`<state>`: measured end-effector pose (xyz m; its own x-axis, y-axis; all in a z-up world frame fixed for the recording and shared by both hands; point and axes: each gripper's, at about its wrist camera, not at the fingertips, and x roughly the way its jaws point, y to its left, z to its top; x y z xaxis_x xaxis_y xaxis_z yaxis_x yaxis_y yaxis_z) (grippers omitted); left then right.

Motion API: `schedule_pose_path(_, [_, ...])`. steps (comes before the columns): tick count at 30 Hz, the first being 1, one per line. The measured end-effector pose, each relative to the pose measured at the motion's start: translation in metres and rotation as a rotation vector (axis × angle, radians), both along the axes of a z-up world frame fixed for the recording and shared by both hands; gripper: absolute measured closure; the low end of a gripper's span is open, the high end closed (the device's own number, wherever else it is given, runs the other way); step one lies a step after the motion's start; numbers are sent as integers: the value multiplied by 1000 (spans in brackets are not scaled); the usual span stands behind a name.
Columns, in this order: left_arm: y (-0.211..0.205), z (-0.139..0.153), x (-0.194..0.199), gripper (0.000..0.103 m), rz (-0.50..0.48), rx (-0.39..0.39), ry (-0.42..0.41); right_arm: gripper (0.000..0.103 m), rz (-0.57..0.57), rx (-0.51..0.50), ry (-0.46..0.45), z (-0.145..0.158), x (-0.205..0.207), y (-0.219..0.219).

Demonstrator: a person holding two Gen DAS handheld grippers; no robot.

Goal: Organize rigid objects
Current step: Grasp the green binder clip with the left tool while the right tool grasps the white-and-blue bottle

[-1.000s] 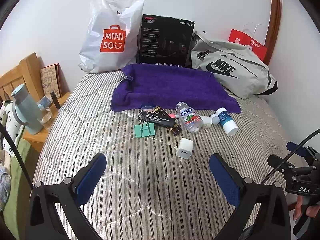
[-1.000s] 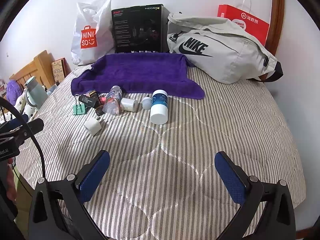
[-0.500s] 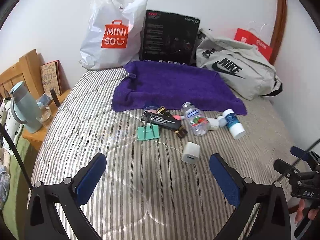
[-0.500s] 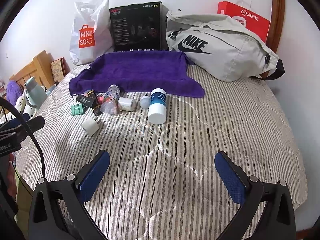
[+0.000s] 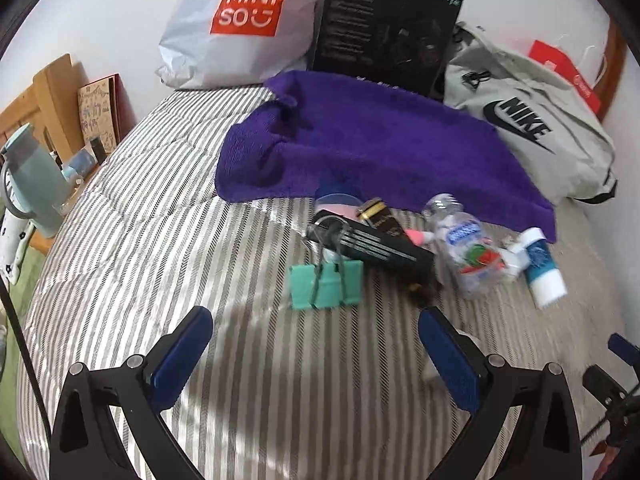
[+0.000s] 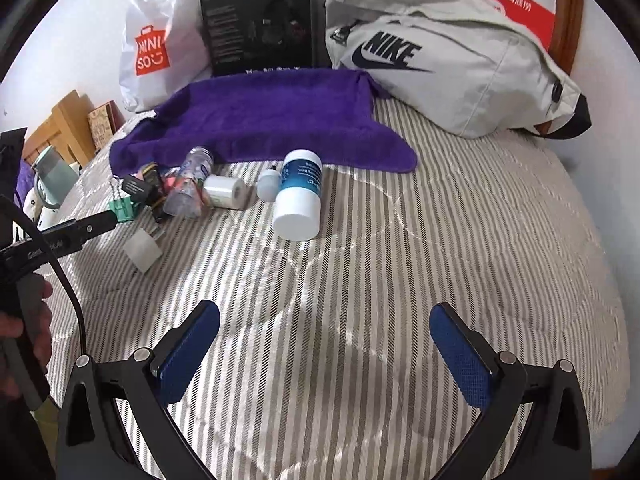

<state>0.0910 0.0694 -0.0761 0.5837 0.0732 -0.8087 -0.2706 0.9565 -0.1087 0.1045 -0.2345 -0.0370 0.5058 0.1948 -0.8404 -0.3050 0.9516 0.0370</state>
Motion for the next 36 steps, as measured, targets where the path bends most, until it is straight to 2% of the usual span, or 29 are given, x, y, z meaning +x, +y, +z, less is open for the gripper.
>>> schedule_pose_path(6, [5,-12,17,0,28,-28,15,0,-1,5,27,-11,14,3])
schedule_pose_path(10, [1,-14,24,3,38,9,16,0,0,21,41,-15,25,4])
schedule_pose_path(14, [-1,-13,25,23,46,69,19,0,1,23,46,-16,35,4])
schedule_pose_path(16, [-2,-13,25,27,44,90,20,0,3,26,42,-17,40,5])
schedule_pose_path(20, [1,-11,22,37,35,88,10,0,6,31,43,-20,51,8])
schedule_pose_path(22, [0,-10,20,45,22,93,4,0,11,34,45,-21,56,12])
schedule_pose_path(24, [-1,-9,20,60,12,84,-1,0,16,35,48,-24,62,16])
schedule_pose_path(25, [-1,-8,19,63,4,78,-3,1,16,36,49,-25,65,18])
schedule_pose_path(32, [-1,-9,20,63,-19,86,0,4,26,21,46,-34,82,29])
schedule_pose_path(36, [-1,-9,21,63,-21,84,3,20,45,8,49,-42,92,36])
